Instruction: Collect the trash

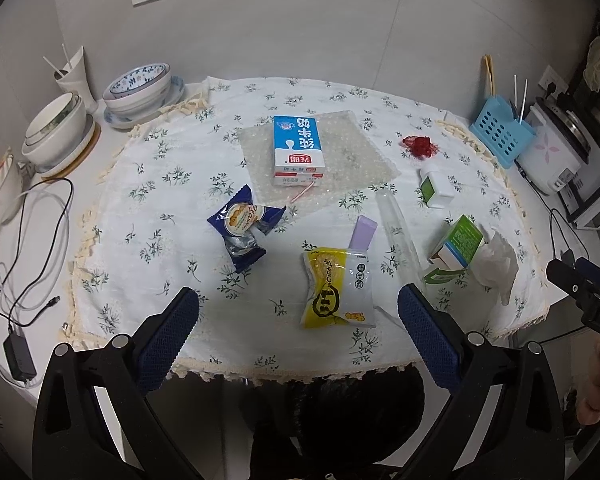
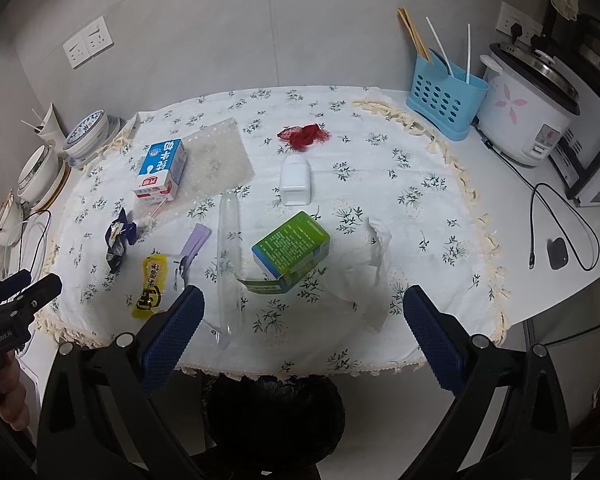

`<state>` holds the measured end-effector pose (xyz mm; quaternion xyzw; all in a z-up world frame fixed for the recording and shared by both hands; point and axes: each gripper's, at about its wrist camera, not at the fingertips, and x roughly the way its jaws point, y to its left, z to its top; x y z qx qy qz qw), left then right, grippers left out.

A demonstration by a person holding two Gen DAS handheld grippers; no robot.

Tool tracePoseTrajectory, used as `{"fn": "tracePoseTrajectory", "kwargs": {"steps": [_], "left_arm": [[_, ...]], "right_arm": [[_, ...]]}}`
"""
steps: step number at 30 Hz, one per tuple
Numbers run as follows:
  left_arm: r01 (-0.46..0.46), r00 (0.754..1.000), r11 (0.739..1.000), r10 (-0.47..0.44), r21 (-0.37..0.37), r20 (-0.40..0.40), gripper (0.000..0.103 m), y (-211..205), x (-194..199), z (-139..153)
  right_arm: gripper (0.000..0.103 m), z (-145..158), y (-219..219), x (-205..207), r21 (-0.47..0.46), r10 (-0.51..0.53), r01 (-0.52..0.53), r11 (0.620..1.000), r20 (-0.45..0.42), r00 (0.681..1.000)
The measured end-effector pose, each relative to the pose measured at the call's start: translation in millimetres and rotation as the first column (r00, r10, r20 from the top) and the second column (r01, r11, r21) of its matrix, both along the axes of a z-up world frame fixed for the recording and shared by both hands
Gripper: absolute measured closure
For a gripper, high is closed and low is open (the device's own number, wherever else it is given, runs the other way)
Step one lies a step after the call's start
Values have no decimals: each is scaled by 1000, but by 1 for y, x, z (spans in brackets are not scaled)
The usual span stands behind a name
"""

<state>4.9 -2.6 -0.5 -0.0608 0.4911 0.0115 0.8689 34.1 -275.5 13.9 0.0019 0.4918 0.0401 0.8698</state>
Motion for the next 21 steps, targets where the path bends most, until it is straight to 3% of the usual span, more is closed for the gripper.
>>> {"fn": "tracePoseTrajectory", "kwargs": {"steps": [21], "left_arm": [[-2, 1000, 1000, 2, -19, -6, 6, 4, 5, 2]], "right_arm": [[8, 2, 3, 3, -10, 3, -3, 1000, 9, 1000]]}}
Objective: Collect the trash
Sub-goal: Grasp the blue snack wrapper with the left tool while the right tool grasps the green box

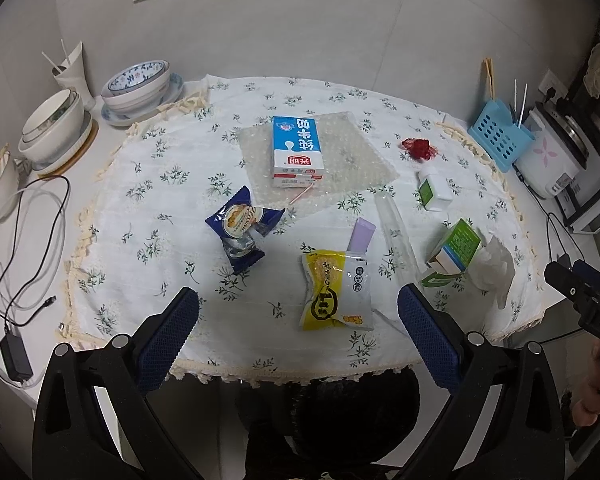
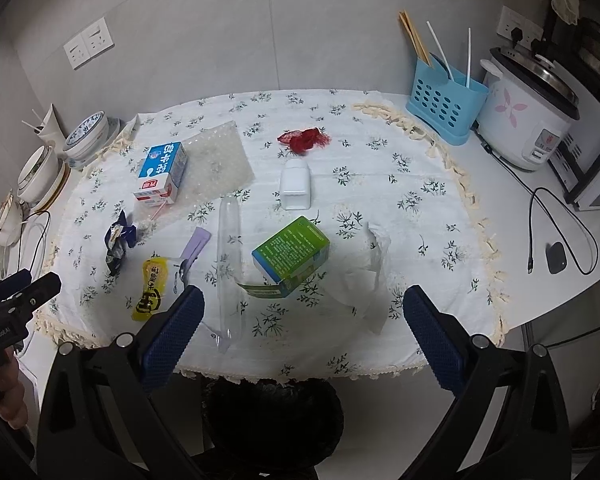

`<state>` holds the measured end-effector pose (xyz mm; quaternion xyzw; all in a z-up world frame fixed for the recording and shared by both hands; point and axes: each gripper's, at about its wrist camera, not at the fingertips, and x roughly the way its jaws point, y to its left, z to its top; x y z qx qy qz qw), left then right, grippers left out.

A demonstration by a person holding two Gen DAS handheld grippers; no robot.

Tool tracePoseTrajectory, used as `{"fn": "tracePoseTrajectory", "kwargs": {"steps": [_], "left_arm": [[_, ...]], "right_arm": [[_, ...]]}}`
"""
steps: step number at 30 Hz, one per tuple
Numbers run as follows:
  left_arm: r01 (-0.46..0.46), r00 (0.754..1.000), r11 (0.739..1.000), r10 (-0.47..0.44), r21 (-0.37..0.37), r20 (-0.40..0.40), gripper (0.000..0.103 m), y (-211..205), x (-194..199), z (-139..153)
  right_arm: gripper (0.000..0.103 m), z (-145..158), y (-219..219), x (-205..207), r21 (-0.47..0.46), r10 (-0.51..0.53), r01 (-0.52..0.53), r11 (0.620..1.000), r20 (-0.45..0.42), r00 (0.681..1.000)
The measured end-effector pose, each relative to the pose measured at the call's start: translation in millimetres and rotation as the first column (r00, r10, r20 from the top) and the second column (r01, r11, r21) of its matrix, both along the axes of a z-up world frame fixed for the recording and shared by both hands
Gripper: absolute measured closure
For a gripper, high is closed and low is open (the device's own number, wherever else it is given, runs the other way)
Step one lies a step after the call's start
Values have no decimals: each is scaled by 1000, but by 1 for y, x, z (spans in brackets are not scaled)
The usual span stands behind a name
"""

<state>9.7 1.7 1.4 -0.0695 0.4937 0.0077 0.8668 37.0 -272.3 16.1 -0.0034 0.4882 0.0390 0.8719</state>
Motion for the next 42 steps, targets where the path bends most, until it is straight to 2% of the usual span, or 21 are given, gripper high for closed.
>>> {"fn": "tracePoseTrajectory", "kwargs": {"steps": [11, 20, 27, 31, 42], "left_arm": [[2, 1000, 1000, -2, 3, -23, 6, 14, 16, -10], [-5, 994, 1000, 7, 19, -106, 7, 52, 57, -55], [16, 985, 1000, -15, 9, -170, 10, 77, 103, -101], [60, 980, 998, -61, -14, -191, 13, 79, 122, -121], [142, 964, 987, -155, -75, -218, 25, 72, 146, -143]], "right_arm": [[8, -11, 15, 17, -6, 3, -3, 1000, -24, 1000], [8, -60, 39, 56, -33, -13, 9, 999, -130, 991], [11, -97, 42, 89, -52, -85, 76, 996, -206, 975], [12, -108, 43, 101, -64, -119, 107, 992, -235, 965], [21, -131, 45, 120, -56, -201, 193, 980, -311, 929]]}}
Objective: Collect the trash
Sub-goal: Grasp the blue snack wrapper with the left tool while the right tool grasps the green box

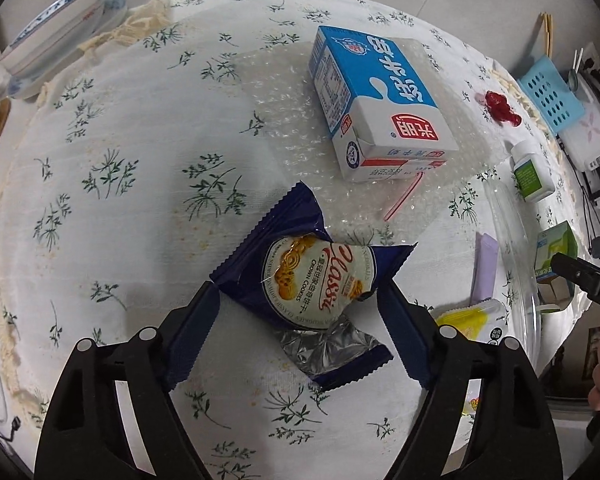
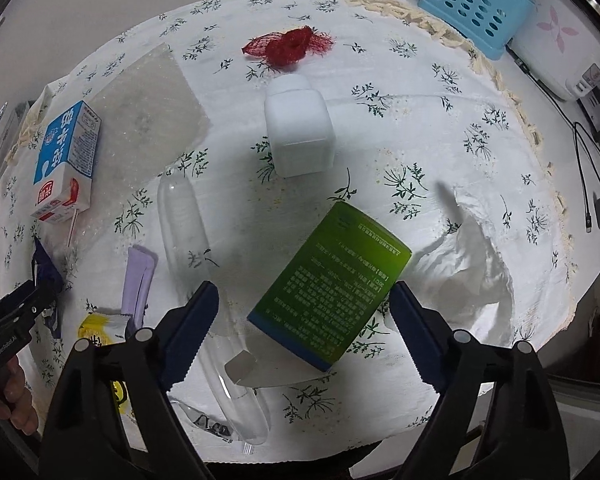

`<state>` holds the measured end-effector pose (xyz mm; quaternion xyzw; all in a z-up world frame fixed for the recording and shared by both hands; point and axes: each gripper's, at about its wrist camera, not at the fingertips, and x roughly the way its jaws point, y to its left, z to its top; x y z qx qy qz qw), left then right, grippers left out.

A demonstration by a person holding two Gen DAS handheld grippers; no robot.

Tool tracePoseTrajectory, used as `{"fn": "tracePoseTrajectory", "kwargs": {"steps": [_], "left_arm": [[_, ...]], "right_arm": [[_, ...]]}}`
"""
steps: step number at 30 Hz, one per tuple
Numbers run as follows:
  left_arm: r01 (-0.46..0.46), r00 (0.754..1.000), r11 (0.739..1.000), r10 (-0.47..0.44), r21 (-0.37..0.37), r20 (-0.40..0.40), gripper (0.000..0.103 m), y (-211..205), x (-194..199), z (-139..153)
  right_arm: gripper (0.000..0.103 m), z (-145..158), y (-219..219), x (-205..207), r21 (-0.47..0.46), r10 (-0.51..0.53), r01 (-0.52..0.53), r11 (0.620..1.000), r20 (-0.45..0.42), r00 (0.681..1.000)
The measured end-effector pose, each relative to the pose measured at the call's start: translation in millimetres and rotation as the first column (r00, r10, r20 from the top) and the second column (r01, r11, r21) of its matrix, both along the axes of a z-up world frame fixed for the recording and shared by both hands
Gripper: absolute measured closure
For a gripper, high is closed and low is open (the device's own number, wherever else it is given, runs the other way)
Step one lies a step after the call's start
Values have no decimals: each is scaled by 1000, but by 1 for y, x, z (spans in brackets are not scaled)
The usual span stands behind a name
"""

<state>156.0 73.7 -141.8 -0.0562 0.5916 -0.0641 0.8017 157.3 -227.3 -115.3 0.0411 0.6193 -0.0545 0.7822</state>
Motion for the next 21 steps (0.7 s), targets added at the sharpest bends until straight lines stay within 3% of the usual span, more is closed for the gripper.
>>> {"fn": "tracePoseTrajectory", "kwargs": {"steps": [3, 8, 14, 21], "left_arm": [[6, 1000, 1000, -6, 4, 2, 29, -1, 2, 0], [11, 1000, 1000, -10, 13, -2, 47, 1, 3, 2], [4, 1000, 1000, -3, 22, -6, 59, 6, 3, 3], [-9, 1000, 1000, 9, -2, -5, 61, 12, 1, 5]], "right_arm": [[26, -5, -1, 3, 2, -30, 30, 1000, -22, 999], [38, -13, -5, 4, 7, -78, 78, 997, -61, 995], [46, -15, -7, 3, 15, -103, 104, 994, -71, 992], [50, -9, -6, -1, 23, -105, 106, 994, -58, 993]]}}
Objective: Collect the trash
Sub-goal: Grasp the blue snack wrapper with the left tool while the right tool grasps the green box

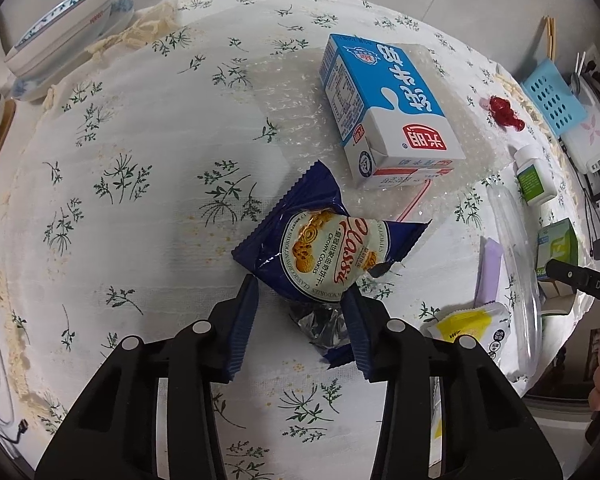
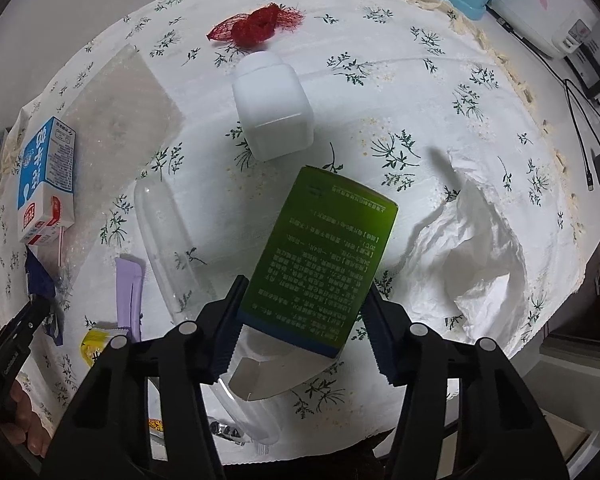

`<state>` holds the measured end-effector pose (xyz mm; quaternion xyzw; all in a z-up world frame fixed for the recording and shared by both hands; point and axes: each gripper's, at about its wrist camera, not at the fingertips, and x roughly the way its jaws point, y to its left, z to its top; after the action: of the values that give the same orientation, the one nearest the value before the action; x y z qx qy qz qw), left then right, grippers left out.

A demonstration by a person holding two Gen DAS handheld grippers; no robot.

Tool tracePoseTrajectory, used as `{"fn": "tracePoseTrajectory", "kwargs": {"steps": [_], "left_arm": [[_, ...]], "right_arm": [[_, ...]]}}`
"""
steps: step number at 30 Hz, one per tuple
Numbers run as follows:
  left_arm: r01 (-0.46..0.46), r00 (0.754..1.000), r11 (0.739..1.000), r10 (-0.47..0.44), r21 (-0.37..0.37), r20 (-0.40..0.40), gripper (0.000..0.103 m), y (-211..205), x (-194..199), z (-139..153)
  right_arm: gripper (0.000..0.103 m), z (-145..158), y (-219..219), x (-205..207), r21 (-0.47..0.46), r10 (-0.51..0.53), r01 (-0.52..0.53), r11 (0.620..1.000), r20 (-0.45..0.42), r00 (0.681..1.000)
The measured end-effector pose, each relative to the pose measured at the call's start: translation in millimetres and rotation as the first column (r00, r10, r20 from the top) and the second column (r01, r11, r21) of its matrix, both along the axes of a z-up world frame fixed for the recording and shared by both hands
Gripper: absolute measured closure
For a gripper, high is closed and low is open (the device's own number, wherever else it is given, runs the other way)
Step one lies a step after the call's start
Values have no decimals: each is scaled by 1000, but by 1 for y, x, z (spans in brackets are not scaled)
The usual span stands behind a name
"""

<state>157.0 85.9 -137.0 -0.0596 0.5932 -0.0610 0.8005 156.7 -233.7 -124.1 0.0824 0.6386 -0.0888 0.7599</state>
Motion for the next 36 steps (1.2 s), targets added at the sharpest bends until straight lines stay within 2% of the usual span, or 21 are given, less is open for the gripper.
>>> {"fn": "tracePoseTrajectory", "kwargs": {"steps": [6, 15, 23, 24, 26, 28, 36], "left_arm": [[-8, 1000, 1000, 8, 0, 12, 62, 6, -6, 6], [-13, 999, 1000, 13, -7, 47, 63, 9, -16, 24], [-10, 998, 1000, 10, -10, 66, 63, 9, -22, 31], [-18, 998, 1000, 18, -14, 66, 61, 9, -22, 31], [-30, 997, 999, 31, -17, 72, 46, 9, -21, 34], [-29, 997, 1000, 29, -12, 77, 39, 5, -17, 36], [-7, 1000, 1000, 7, -14, 19, 37, -13, 8, 14]], "right_arm": [[50, 9, -1, -3, 3, -2, 2, 1000, 20, 1000], [51, 30, -4, -12, -10, 14, -13, 1000, 94, 995], [51, 42, -3, -23, -11, 19, -18, 1000, 116, 993], [51, 43, -2, -25, -13, 21, -20, 1000, 118, 993], [51, 44, -1, -27, -13, 29, -28, 1000, 120, 992], [51, 45, 1, -28, -13, 37, -36, 999, 122, 992], [51, 45, 4, -28, -8, 52, -51, 999, 117, 992]]}}
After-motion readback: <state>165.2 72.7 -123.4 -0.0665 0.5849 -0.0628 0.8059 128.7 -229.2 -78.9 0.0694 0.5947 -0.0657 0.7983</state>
